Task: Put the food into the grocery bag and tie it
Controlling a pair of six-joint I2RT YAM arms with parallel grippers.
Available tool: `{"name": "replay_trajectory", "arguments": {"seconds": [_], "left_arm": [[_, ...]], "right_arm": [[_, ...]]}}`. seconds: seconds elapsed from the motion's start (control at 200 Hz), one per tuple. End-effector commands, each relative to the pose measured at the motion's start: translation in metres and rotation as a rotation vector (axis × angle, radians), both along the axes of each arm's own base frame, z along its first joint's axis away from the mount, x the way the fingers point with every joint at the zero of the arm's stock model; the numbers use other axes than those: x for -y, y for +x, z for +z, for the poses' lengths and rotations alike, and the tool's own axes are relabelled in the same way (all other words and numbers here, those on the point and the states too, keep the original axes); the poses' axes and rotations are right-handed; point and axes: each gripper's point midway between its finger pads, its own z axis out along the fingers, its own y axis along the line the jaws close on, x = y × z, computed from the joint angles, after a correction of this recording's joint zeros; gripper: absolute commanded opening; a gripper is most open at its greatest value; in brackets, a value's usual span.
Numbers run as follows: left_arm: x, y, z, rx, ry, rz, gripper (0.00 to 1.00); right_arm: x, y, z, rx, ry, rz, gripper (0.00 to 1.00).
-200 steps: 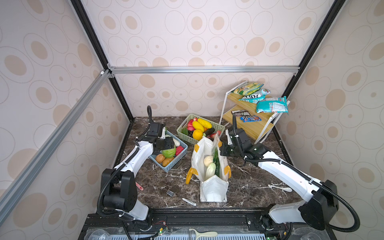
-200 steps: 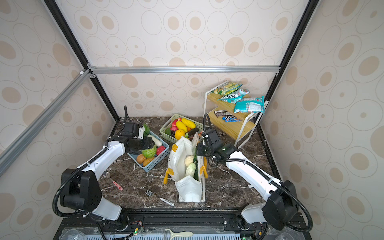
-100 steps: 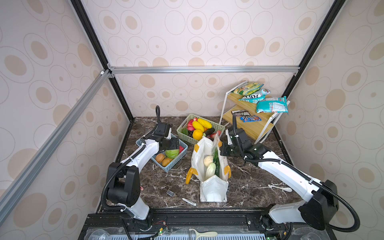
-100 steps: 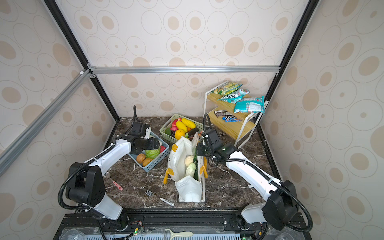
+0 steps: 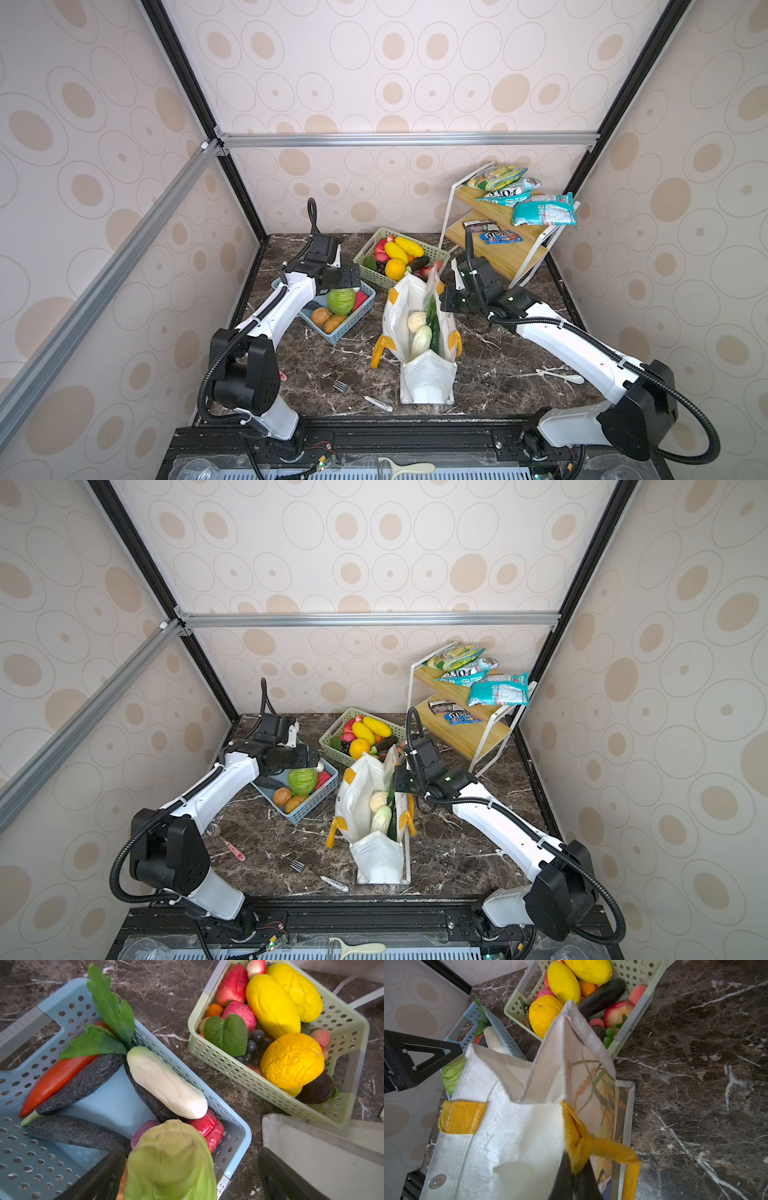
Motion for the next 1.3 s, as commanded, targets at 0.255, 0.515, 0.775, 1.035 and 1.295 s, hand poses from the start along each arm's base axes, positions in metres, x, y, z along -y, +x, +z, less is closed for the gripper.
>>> {"name": "replay_trajectory", "arguments": {"seconds": [0.255,0.515,0.775,1.035,1.295], "left_arm": [[-0.049,0.02,0.027,0.079,0.014,0.097,0.96],[-0.126,0.045,-0.023,0.026,0.139,0.276,0.62],[-0.151,0.077,-0.063,0.021,0.253,0.372,0.6],[-0.161,0.097,-0.086,-0.004,0.303,0.406,0.49],[-0.163,0.105,-0.105,-0.038,0.324,0.402,0.42]], "right_arm": [[0.005,-0.001,0.007,0.046,-0.002,-0.018,0.0],[0.004,0.0,0.003,0.037,0.001,-0.02,0.0],[0.008,0.0,0.0,0.037,-0.02,-0.028,0.0],[0.012,0.0,-0.005,0.032,-0.044,-0.04,0.0],[0.013,0.002,-0.006,0.028,-0.055,-0.045,0.0]]}}
